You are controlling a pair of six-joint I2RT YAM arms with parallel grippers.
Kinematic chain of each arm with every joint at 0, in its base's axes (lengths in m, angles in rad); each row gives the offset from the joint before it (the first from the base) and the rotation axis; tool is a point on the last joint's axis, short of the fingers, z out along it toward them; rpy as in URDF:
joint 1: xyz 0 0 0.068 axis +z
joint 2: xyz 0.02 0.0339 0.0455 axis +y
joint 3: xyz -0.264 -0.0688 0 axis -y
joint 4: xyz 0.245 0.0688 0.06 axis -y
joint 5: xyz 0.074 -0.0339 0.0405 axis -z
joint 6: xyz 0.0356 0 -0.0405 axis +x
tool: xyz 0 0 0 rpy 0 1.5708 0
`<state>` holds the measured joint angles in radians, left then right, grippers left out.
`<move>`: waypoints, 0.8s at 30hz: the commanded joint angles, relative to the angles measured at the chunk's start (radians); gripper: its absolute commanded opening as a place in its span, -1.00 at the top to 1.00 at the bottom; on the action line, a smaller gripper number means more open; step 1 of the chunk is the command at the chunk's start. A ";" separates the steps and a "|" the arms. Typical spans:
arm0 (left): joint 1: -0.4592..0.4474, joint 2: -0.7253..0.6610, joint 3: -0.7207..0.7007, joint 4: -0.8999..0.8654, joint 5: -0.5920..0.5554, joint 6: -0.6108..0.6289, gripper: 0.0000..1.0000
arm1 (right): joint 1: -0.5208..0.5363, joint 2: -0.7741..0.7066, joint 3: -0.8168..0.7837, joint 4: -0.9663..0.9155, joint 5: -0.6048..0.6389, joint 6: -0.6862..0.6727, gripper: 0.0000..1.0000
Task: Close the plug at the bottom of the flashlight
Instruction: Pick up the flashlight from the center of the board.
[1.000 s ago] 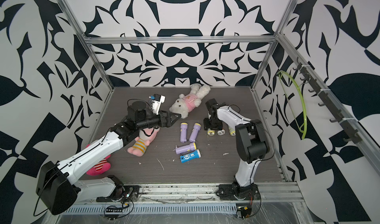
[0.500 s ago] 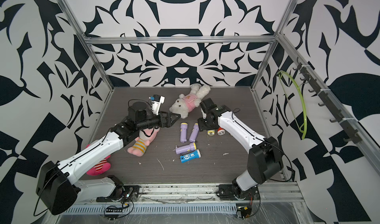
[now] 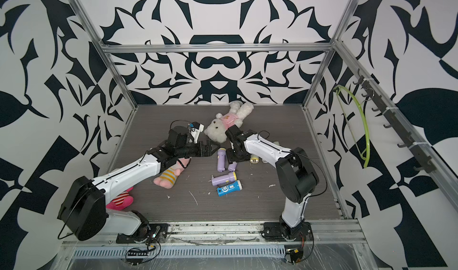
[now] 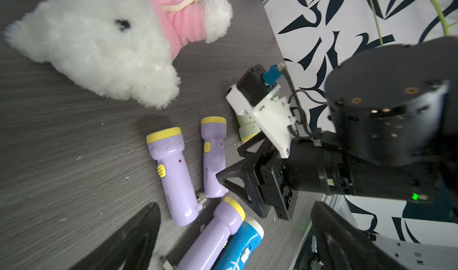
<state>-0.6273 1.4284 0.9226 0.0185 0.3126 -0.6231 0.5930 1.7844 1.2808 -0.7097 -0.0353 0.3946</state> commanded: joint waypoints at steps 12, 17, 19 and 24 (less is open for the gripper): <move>-0.033 0.254 0.136 -0.061 -0.028 0.016 -0.77 | -0.039 0.082 -0.011 0.088 -0.010 0.070 -0.02; -0.036 0.315 0.183 -0.098 -0.080 0.018 -0.76 | -0.033 0.085 -0.039 0.098 -0.034 0.070 0.15; -0.039 0.337 0.205 -0.114 -0.094 0.023 -0.75 | -0.023 0.077 -0.054 0.095 -0.036 0.072 0.37; -0.050 0.372 0.252 -0.161 -0.133 0.053 -0.73 | 0.032 0.033 -0.105 0.067 -0.020 0.080 0.60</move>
<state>-0.6682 1.7824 1.1389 -0.0849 0.2199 -0.6041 0.5884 1.8473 1.2175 -0.5846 -0.0616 0.4660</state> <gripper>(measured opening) 0.869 0.329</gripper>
